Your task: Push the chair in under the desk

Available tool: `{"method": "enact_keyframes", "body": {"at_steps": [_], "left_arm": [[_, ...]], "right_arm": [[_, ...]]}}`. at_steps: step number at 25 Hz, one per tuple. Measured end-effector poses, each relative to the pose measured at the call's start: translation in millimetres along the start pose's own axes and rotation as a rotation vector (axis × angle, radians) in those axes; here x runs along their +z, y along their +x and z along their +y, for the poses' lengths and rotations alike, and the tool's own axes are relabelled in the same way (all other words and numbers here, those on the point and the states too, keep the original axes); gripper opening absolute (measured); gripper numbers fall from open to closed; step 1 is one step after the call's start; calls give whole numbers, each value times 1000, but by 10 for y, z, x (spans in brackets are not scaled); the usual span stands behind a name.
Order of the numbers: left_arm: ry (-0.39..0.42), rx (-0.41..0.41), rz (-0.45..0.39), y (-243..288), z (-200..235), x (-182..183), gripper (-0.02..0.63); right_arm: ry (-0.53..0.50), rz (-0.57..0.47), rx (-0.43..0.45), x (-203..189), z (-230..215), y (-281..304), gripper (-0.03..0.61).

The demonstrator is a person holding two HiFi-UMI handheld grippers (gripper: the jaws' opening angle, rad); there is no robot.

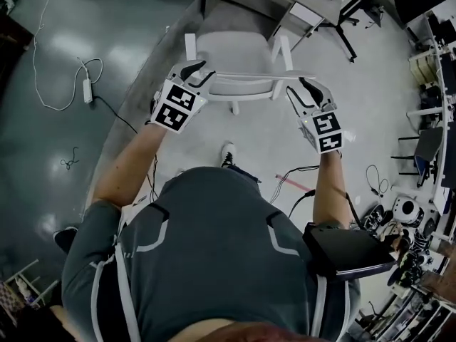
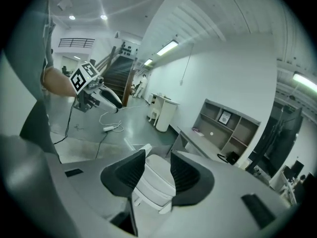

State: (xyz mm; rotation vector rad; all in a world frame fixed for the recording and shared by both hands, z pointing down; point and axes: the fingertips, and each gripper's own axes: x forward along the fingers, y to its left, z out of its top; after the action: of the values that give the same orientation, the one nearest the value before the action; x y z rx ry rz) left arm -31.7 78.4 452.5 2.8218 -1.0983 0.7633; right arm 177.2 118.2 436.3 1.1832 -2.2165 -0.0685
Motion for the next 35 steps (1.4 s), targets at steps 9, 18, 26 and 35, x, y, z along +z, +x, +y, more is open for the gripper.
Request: {"method": "enact_keyframes", "body": {"at_steps": [9,18,26,35], "left_arm": [[120,-22,254,861,-157,-498,190],[276,-48,464,1344,-195,-959,206],[351,-54,565,1528,-115,-1222,204],[432,-64,607,1629,-71,-1295,160]], "right_arm": [[-222,155,165,-707,-320,636,216],[-427,280,326,-1245,-374,1154,219],[-559,341,386,-1564,-404,1389,181],[-530,337,434,-1617,-443,1477,133]]}}
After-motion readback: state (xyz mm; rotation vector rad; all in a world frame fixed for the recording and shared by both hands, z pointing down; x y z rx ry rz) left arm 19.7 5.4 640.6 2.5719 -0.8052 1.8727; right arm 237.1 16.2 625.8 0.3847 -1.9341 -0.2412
